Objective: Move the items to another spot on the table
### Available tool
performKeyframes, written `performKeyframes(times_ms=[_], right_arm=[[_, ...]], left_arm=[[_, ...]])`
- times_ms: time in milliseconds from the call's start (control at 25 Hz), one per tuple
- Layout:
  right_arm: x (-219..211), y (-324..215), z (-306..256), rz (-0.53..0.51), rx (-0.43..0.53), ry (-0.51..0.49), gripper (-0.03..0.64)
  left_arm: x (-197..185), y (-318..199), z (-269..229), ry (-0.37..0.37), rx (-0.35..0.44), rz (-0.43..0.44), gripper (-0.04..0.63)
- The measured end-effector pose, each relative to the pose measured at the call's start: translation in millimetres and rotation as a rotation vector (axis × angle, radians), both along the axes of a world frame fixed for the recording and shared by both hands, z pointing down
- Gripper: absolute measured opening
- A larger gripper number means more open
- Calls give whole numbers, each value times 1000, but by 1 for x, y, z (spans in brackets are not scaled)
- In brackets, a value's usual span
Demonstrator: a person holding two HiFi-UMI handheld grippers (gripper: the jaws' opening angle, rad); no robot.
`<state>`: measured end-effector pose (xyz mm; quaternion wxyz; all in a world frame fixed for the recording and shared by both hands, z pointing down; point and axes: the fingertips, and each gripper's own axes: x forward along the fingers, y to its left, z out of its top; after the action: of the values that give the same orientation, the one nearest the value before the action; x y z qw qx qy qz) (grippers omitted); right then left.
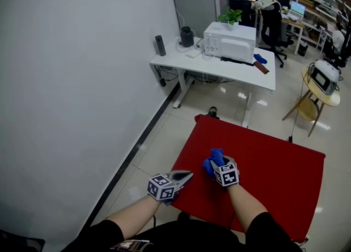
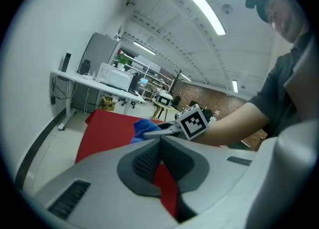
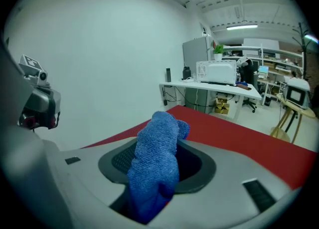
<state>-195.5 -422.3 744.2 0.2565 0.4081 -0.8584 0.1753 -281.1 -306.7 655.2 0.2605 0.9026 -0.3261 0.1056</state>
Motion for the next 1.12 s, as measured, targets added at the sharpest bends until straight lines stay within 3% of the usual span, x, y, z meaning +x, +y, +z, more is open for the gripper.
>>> performKeyframes(times_ms=[320, 800, 1120], right_arm=[[177, 45, -18, 56, 1, 67, 189], [403, 109, -35, 259, 30, 104, 190], [582, 165, -26, 336, 18, 122, 190]], left_arm=[[133, 14, -13, 70, 32, 16, -8], [297, 46, -7, -39, 67, 200, -8], [454, 87, 5, -37, 52, 228, -8]])
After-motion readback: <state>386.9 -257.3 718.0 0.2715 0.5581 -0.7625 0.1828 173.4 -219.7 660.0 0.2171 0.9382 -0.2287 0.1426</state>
